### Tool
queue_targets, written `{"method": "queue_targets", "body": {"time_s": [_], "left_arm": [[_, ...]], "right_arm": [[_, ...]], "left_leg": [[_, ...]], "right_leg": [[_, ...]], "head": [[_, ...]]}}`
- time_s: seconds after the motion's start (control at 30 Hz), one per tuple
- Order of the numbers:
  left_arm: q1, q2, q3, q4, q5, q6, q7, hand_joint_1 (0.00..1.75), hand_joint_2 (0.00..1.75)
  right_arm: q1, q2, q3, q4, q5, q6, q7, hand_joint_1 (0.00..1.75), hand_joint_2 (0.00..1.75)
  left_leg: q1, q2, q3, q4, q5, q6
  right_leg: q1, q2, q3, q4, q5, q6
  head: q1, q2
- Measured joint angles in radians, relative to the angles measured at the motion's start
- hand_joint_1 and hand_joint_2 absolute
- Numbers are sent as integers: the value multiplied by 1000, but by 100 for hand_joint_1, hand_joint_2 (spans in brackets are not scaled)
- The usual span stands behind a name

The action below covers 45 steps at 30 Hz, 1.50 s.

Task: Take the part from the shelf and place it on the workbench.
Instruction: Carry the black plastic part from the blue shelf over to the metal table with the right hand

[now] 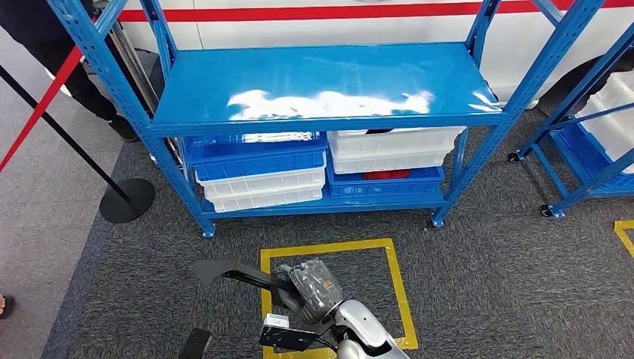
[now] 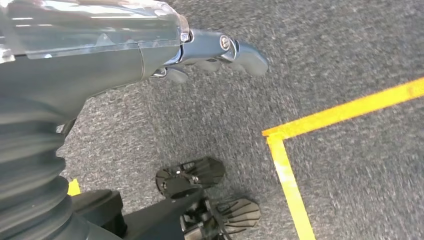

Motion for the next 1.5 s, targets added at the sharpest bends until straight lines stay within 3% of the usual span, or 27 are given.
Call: {"method": "queue_targets", "body": {"time_s": [0.03, 0.07, 0.17, 0.2, 0.23, 0.3, 0.37, 0.43, 0.47, 0.57, 0.63, 0.7, 0.73, 0.77, 0.8, 0.83, 0.9, 0.97, 1.0, 1.13, 1.5], "left_arm": [[1, 0, -1, 0, 0, 0, 0, 0, 175], [1, 0, -2, 0, 1, 0, -1, 0, 175], [6, 0, -2, 0, 7, 0, -2, 0, 175], [8, 1, -2, 0, 9, 1, -2, 0, 175], [10, 1, -2, 0, 12, 1, -4, 0, 175], [13, 1, -2, 0, 17, 2, -7, 0, 175], [14, 1, -2, 0, 20, 3, -11, 0, 175], [14, 2, -2, 0, 21, 3, -14, 0, 175], [14, 2, -2, 0, 22, 3, -15, 0, 175], [15, 2, -2, 0, 28, -1, -15, 0, 175], [18, 3, -2, 0, 31, -6, -6, 0, 175], [22, 4, -2, 0, 31, -11, 4, 0, 175], [24, 4, -2, 0, 31, -13, 6, 0, 175], [27, 4, -2, 0, 30, -14, 8, 0, 175], [29, 5, -2, 0, 30, -16, 9, 0, 175], [31, 5, -2, 0, 30, -17, 11, 0, 175], [33, 6, -2, 0, 30, -18, 13, 0, 175], [34, 8, -2, 0, 31, -18, 15, 0, 175], [35, 8, -2, 0, 32, -17, 15, 0, 175], [39, 9, -2, 0, 31, -17, 17, 0, 175], [45, 9, -3, 0, 30, -17, 10, 0, 175]], "right_arm": [[1, 2, -1, 0, 0, 5, -1, 175, 175], [1, 2, -3, 0, 0, 11, -1, 175, 175], [3, 2, -7, 0, 2, 27, -1, 175, 175], [4, 2, -8, 0, 4, 30, -1, 175, 175], [5, 2, -8, 0, 7, 32, -1, 175, 175], [5, 2, -9, 0, 12, 37, -1, 175, 175], [5, 2, -10, -1, 14, 41, 0, 175, 175], [5, 3, -10, -2, 16, 43, -1, 175, 175], [5, 4, -10, -2, 17, 44, -1, 175, 175], [9, 5, -10, -3, 24, 43, -2, 175, 175], [13, 6, -10, -2, 32, 41, -3, 175, 175], [18, 8, -10, 3, 36, 34, -3, 175, 175], [21, 9, -10, 7, 37, 31, -4, 175, 175], [25, 10, -10, 11, 36, 27, -4, 175, 175], [27, 11, -10, 15, 35, 24, -5, 175, 175], [29, 12, -11, 19, 33, 22, -5, 175, 175], [30, 15, -11, 26, 29, 13, -9, 175, 175], [30, 20, -13, 32, 24, 4, -12, 175, 175], [30, 22, -14, 35, 21, 2, -14, 175, 175], [30, 27, -21, 48, 8, -4, -16, 175, 175], [30, 34, -38, 80, -1, -18, -22, 175, 175]], "left_leg": [[3, 2, -5, -5, 9, 6], [6, 4, -12, -10, 20, 12], [9, 6, -46, -11, 48, 19], [9, 7, -58, -9, 56, 17], [10, 8, -70, -7, 63, 15], [12, 8, -90, 0, 73, 10], [15, 7, -107, 10, 80, 3], [15, 6, -121, 17, 87, -9], [14, 6, -125, 18, 92, -17], [17, 5, -132, 20, 100, -38], [20, 6, -157, 77, 51, -44], [20, 6, -204, 210, -29, -46], [19, 6, -224, 272, -56, -46], [18, 6, -229, 306, -66, -45], [18, 6, -216, 302, -56, -42], [16, 6, -184, 259, -32, -37], [10, 5, -94, 120, 11, -21], [2, 5, -43, 32, 23, -10], [-1, 5, -38, 20, 22, -8], [-3, 4, -43, 7, 31, -9], [-12, 4, -73, 22, 47, 18]], "right_leg": [[-1, 2, -6, 8, -11, 6], [-2, 5, -17, 34, -39, 12], [-12, 10, -72, 210, -171, 27], [-16, 10, -82, 261, -190, 31], [-20, 9, -81, 289, -192, 35], [-26, 9, -43, 264, -156, 40], [-31, 10, 40, 146, -122, 42], [-28, 13, 113, 32, -123, 36], [-25, 15, 125, 6, -131, 30], [-21, 16, 118, -1, -120, 3], [-20, 12, 110, -4, -108, -16], [-15, 9, 99, -4, -98, -28], [-12, 8, 94, -4, -94, -31], [-8, 8, 89, -3, -91, -32], [-5, 8, 86, -2, -88, -33], [-2, 8, 83, -1, -87, -33], [2, 8, 80, 2, -85, -32], [3, 8, 76, 4, -82, -25], [3, 8, 74, 4, -79, -19], [2, 9, 70, 0, -71, -18], [-11, 10, 50, -3, -47, 21]], "head": [[0, 0], [0, 0], [0, 0], [0, 0], [0, 0], [0, 0], [0, 0], [0, 0], [0, 0], [0, 0], [0, 0], [0, 0], [0, 0], [0, 0], [0, 0], [0, 0], [0, 0], [0, 0], [0, 0], [0, 0], [0, 0]]}}
